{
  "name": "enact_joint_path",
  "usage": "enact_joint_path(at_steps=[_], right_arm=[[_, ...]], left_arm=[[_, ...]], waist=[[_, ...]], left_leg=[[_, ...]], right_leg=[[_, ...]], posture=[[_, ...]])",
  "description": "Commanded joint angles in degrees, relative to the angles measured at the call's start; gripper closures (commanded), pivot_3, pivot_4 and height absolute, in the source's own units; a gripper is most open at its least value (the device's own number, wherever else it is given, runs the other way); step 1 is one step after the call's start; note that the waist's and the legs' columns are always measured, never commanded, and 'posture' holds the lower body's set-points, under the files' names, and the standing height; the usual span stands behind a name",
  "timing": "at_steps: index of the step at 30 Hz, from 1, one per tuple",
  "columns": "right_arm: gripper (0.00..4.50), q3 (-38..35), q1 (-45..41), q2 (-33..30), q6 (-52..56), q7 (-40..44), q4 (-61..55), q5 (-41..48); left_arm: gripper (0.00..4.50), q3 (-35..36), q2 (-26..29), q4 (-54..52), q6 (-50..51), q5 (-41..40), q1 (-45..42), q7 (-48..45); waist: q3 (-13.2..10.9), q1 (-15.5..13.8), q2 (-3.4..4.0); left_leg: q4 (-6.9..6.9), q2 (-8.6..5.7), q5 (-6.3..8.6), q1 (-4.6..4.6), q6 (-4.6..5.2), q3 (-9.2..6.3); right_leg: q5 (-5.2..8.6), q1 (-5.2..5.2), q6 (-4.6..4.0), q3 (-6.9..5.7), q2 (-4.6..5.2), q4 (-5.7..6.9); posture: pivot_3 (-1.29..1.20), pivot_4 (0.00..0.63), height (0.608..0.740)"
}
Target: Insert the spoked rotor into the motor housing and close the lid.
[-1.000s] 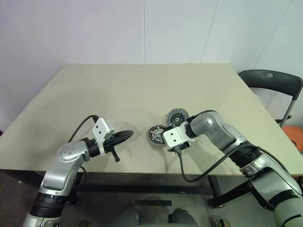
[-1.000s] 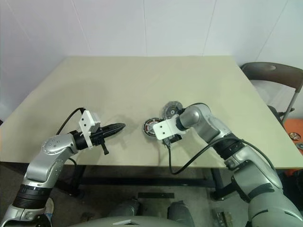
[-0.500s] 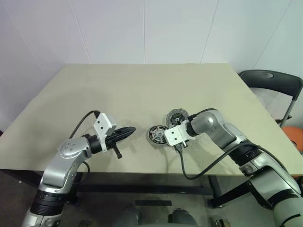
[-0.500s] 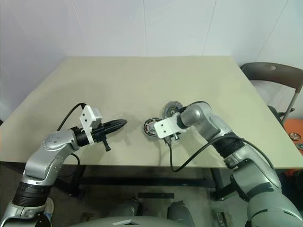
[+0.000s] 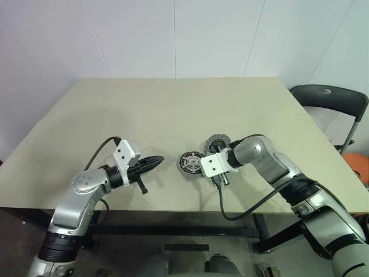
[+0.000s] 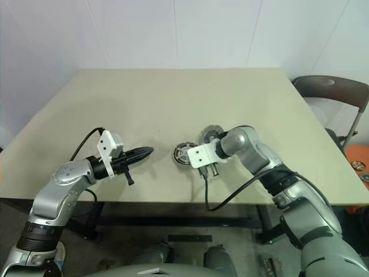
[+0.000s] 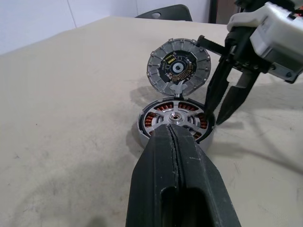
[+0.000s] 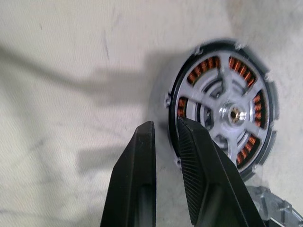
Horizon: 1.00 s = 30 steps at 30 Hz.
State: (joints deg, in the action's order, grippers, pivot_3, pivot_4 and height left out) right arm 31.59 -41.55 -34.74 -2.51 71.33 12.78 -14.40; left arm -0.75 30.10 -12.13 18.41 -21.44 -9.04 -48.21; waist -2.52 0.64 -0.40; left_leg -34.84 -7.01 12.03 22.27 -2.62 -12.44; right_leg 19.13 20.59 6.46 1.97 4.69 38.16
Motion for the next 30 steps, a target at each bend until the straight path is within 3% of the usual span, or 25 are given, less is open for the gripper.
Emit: enact_joint_path(at_steps=[1,4,30], right_arm=[[3.89,-1.26,-0.59,0.03,0.94,0.2,-0.83,-0.17],[4.46,-1.25,-0.6,0.15,1.09,-0.05,-0.54,-0.38],[4.46,-1.57,-0.61,1.33,1.5,-0.21,-1.65,-1.25]], left_arm=[[4.5,0.38,0.1,-0.09,-1.73,0.67,-0.15,0.28],[4.5,0.5,0.1,0.04,-1.87,0.82,-0.05,0.41],[4.5,-0.19,-0.35,4.44,-5.32,2.76,0.11,-0.17]], waist=[[0.0,0.02,0.0],[0.0,-0.02,-0.01],[-0.01,0.08,0.0]], left_leg=[[0.0,0.0,0.0,0.0,0.0,0.01],[-0.02,0.0,0.0,0.0,0.0,0.02],[-0.01,0.01,0.0,0.01,0.0,0.06]], right_leg=[[0.0,0.0,0.0,0.0,0.0,0.0],[0.0,0.0,0.0,0.01,0.0,0.0],[0.0,0.05,0.0,0.06,-0.01,0.03]], posture=[[0.0,0.0,0.74],[0.0,0.0,0.74],[0.0,0.0,0.74]])
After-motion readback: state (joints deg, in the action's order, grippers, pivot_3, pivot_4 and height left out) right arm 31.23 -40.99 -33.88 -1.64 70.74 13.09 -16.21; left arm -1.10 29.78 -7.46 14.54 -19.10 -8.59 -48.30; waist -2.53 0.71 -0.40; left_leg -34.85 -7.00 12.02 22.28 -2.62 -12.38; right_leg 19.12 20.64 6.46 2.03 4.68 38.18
